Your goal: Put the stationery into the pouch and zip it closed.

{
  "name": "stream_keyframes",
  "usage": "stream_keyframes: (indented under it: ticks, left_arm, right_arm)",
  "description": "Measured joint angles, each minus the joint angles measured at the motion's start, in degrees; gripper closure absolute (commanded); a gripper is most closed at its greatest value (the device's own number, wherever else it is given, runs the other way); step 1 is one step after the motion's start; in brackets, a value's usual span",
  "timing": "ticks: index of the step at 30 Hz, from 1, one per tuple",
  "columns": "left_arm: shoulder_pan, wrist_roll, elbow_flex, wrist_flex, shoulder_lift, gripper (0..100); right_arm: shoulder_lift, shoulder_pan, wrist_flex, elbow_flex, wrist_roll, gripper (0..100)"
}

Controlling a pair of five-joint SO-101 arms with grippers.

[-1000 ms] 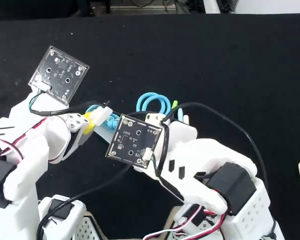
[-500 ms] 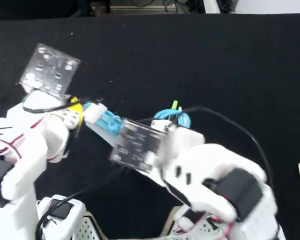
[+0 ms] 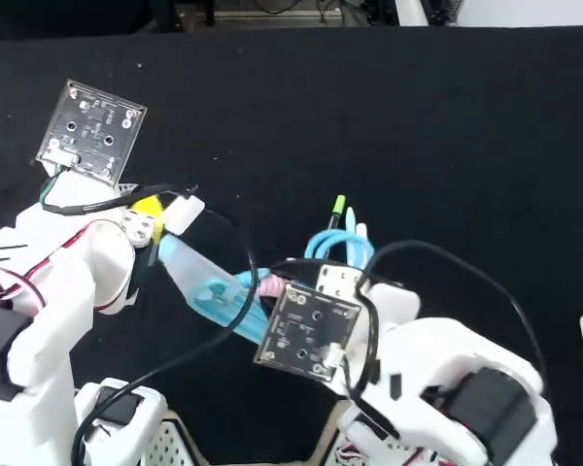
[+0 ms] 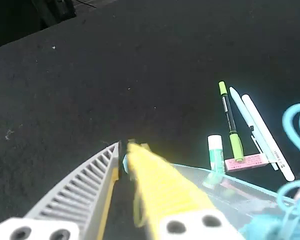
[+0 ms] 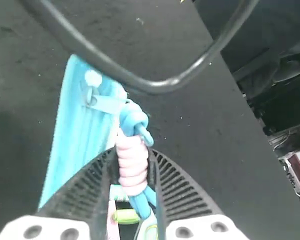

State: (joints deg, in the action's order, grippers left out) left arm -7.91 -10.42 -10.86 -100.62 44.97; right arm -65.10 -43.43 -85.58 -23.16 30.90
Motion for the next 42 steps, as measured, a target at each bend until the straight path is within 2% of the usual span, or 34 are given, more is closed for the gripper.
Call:
stream_keyframes:
  ticks: [4, 10, 18, 21, 25, 27, 40, 42]
  left_arm:
    - [-0.1, 0.0, 0.0, 0.0, 1.7, 82]
    - [0.0, -0.4, 2.1, 0.0, 12.0, 82]
    - [0.0, -6.9, 6.7, 0.0, 20.0, 82]
    - [-1.0, -7.0, 8.6, 0.0, 20.0, 82]
    - [-7.6, -7.0, 11.9, 0.0, 18.6, 82]
    - [-8.7, -7.0, 12.0, 0.0, 17.3, 82]
    - [-8.9, -7.3, 10.3, 0.5, 11.1, 82]
    - [-8.9, -7.3, 10.3, 0.5, 11.1, 86]
  right_arm:
    - [0.0, 0.0, 4.0, -2.5, 0.0, 98.8]
    - [0.0, 0.0, 9.6, -5.9, 0.0, 98.8]
    - [0.0, 0.0, 14.4, -9.0, 0.0, 98.8]
    - [0.0, 0.0, 14.6, -9.1, 0.0, 98.8]
    - [0.1, 0.0, 14.6, -9.1, 0.0, 98.8]
    - [0.1, 0.2, 14.6, -9.1, 0.0, 98.8]
    - [1.8, 0.4, 13.5, -9.1, 0.0, 98.8]
    - [1.8, 0.2, 12.1, -9.1, 0.0, 98.8]
